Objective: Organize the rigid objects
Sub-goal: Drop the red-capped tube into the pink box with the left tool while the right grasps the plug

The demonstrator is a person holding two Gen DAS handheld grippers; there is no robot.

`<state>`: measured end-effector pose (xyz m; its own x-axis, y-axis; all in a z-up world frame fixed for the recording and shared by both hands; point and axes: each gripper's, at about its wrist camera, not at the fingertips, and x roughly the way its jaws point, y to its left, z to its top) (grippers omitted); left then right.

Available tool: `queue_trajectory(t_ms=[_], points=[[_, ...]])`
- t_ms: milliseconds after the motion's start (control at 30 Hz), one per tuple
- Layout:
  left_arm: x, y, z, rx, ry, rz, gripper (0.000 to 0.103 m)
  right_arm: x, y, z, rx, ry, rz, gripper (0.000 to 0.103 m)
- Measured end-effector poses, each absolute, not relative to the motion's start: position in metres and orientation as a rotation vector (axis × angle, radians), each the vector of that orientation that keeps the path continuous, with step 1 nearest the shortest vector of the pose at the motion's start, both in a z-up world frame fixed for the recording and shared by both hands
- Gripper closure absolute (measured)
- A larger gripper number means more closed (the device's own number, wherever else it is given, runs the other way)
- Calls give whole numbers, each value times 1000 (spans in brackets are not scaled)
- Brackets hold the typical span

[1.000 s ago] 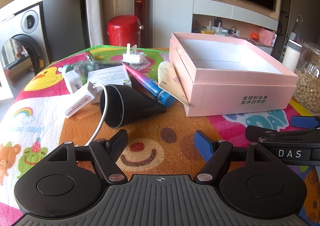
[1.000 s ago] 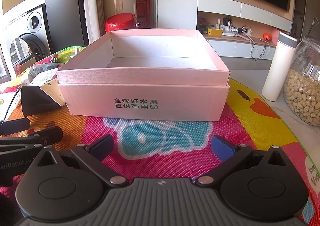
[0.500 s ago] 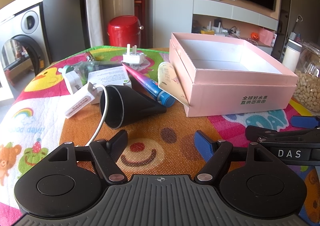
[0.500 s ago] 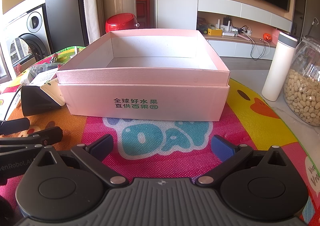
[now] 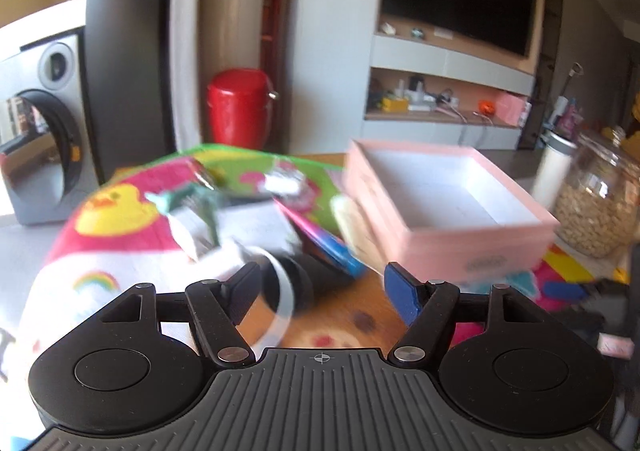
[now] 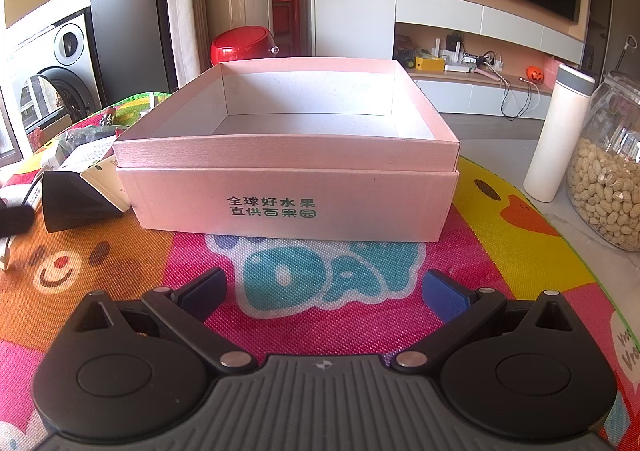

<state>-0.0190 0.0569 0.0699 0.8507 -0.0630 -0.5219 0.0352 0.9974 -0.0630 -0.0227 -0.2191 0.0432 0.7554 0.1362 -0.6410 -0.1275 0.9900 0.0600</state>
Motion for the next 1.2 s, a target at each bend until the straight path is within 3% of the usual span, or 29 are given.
queue_trajectory(t_ms=[100, 300, 400, 533, 567, 633, 667, 700, 900, 1067, 1200], points=[[18, 97, 81, -99, 536, 28, 29, -18, -216, 43, 2, 698, 151, 0], [146, 163, 86, -237, 679, 112, 30, -14, -238, 52, 87, 775, 240, 0], [207, 179, 70, -223, 740, 170, 31, -16, -225, 51, -34, 788, 251, 0], [252, 188, 35, -241, 892, 200, 42, -16, -222, 53, -27, 817, 221, 0], [251, 188, 33, -235, 869, 203, 43, -13, -222, 54, -28, 828, 229, 0], [252, 184, 34, -206, 839, 172, 65, -8, -221, 57, -72, 849, 280, 1], [249, 182, 33, -220, 836, 142, 76, -8, -219, 61, -108, 852, 308, 11], [245, 181, 32, -232, 833, 115, 79, -8, -215, 68, -149, 834, 321, 22], [190, 167, 38, -157, 769, -72, 79, 0, -182, 146, -254, 517, 344, 20], [113, 177, 62, -246, 650, -203, 79, 96, -109, 189, -159, 697, 518, 20], [54, 174, 75, -258, 572, -281, 79, 173, -41, 173, -144, 874, 539, 27]])
